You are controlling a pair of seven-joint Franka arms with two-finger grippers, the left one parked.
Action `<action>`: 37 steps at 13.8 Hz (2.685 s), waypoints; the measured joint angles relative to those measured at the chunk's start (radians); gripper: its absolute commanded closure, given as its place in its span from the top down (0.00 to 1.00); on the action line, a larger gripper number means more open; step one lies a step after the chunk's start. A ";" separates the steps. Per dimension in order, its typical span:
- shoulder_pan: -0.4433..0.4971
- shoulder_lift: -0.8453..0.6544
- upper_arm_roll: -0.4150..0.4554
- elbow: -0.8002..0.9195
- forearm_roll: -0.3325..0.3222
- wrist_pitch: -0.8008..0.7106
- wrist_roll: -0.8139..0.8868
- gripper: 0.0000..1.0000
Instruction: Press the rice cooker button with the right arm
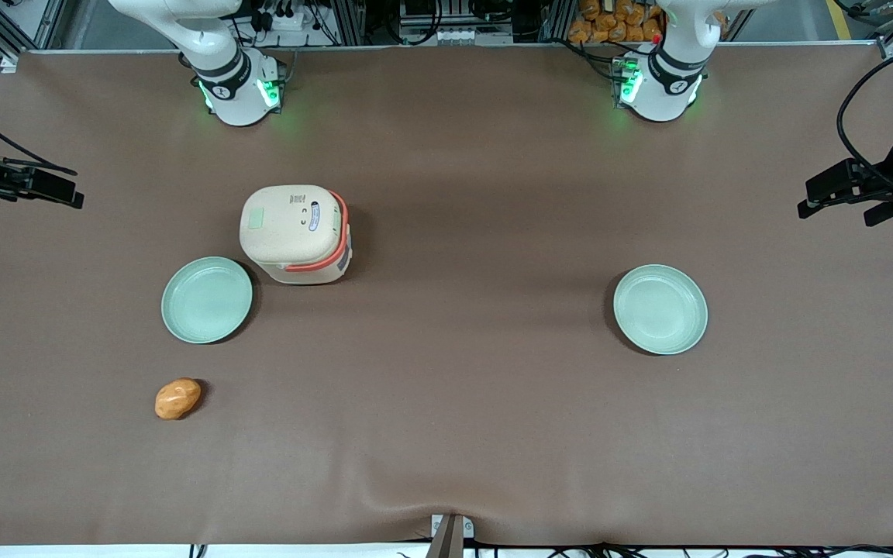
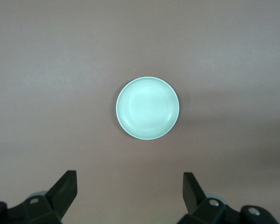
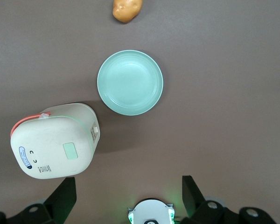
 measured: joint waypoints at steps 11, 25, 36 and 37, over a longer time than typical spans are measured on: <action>0.000 0.000 0.002 0.000 -0.026 0.001 -0.001 1.00; 0.000 0.000 0.000 0.000 -0.026 0.001 0.000 1.00; 0.111 0.009 0.020 -0.031 0.038 0.016 0.002 0.27; 0.135 0.012 0.021 -0.050 0.039 0.026 0.003 0.21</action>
